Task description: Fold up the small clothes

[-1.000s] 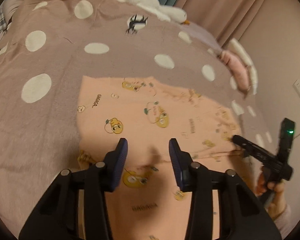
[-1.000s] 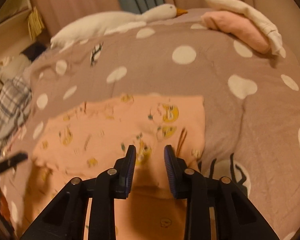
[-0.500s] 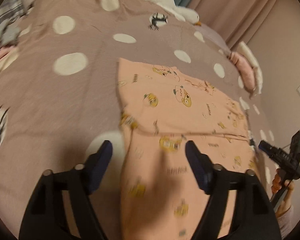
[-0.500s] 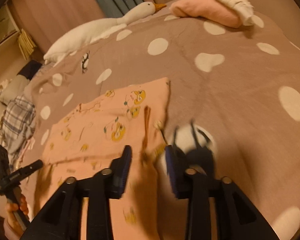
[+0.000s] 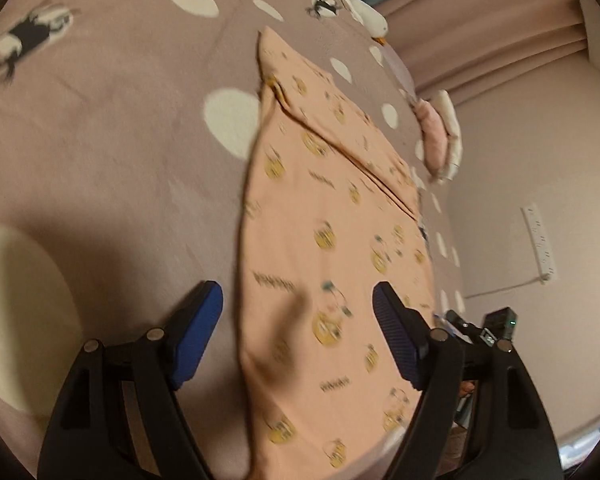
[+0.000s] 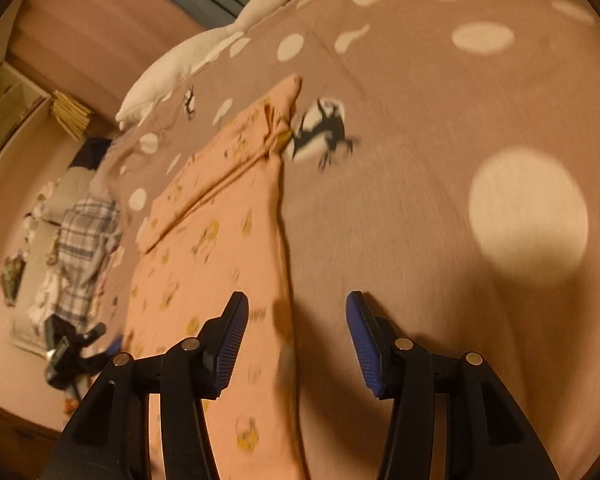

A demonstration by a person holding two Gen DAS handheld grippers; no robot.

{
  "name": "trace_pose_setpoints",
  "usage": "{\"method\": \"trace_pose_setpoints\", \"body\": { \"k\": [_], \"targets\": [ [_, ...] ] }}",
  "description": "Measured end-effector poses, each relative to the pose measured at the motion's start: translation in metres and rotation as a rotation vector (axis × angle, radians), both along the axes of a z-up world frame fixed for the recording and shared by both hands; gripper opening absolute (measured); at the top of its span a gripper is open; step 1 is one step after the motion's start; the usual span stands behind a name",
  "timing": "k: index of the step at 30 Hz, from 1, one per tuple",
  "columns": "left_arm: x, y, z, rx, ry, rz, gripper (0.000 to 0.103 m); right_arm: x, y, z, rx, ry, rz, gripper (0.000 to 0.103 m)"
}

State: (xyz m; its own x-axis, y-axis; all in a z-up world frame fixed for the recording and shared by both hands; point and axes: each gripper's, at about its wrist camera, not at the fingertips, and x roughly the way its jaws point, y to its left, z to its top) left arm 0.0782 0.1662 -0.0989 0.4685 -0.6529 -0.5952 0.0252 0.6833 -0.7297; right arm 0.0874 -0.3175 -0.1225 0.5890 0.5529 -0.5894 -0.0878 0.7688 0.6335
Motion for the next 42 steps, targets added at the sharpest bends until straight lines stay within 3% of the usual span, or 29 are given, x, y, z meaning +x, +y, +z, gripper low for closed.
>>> {"method": "trace_pose_setpoints", "body": {
  "k": [4,8,14,17,24,35,39,42],
  "targets": [
    [0.001,-0.01,0.0,-0.011,-0.004,-0.034,0.084,-0.001,0.006,-0.006,0.071,0.024,0.063,0.052],
    [0.018,-0.018,-0.001,-0.035,0.0,-0.043,0.084,0.012,0.023,-0.004,0.027,0.028,0.107,0.053],
    [0.049,-0.028,-0.006,-0.129,0.009,-0.071,0.083,0.044,0.041,-0.007,0.089,0.023,0.141,0.053],
    [0.052,-0.033,-0.005,-0.139,0.007,-0.087,0.083,0.054,0.048,-0.007,0.108,0.022,0.157,0.053],
    [0.022,-0.037,-0.009,-0.123,0.024,-0.161,0.063,0.041,0.055,-0.008,0.096,0.02,0.213,0.053],
    [-0.036,-0.039,-0.01,-0.121,0.006,-0.19,0.062,-0.021,0.052,-0.019,0.121,0.019,0.264,0.053],
    [-0.032,-0.041,-0.013,-0.093,0.022,-0.163,0.047,-0.029,0.052,-0.021,0.141,0.011,0.26,0.053],
    [-0.026,-0.038,-0.019,-0.092,0.056,-0.132,0.027,-0.027,0.051,-0.024,0.16,0.008,0.239,0.052]
  ]
}}
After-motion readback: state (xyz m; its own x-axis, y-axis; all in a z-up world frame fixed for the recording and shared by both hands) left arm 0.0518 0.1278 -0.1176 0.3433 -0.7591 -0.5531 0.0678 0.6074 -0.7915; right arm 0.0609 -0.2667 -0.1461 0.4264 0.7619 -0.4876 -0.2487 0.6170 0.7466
